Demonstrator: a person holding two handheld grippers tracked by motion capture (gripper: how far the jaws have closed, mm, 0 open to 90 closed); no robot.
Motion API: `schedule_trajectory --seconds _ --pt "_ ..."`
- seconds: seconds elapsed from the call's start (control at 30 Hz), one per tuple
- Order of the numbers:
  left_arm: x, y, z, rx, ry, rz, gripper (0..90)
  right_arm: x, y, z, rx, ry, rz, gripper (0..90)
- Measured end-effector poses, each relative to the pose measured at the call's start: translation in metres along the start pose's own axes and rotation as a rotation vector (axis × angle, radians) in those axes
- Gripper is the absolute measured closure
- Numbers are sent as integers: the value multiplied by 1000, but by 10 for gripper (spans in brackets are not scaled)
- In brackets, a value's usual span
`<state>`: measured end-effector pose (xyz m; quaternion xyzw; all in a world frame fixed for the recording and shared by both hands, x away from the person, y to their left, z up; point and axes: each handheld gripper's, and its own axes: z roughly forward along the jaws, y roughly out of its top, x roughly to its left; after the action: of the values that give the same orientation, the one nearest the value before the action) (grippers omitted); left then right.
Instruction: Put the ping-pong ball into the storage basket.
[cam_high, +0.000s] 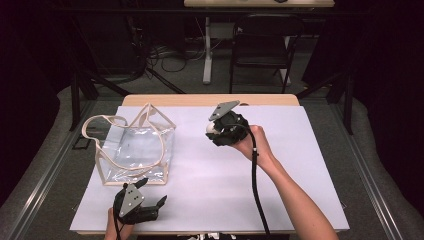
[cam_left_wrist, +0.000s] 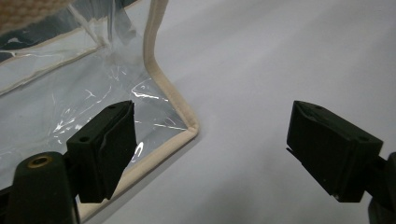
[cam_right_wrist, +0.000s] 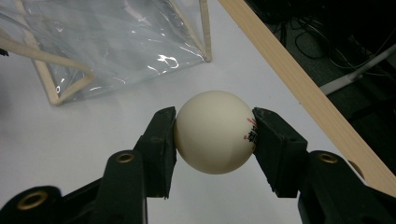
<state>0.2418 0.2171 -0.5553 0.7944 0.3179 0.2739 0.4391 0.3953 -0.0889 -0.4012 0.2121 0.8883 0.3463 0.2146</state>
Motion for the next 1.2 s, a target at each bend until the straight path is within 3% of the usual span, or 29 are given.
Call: schedule_trajectory --seconds 1.2 --pt "1 0 -1 1 3 -4 162 8 38 19 -31 31 -37 511"
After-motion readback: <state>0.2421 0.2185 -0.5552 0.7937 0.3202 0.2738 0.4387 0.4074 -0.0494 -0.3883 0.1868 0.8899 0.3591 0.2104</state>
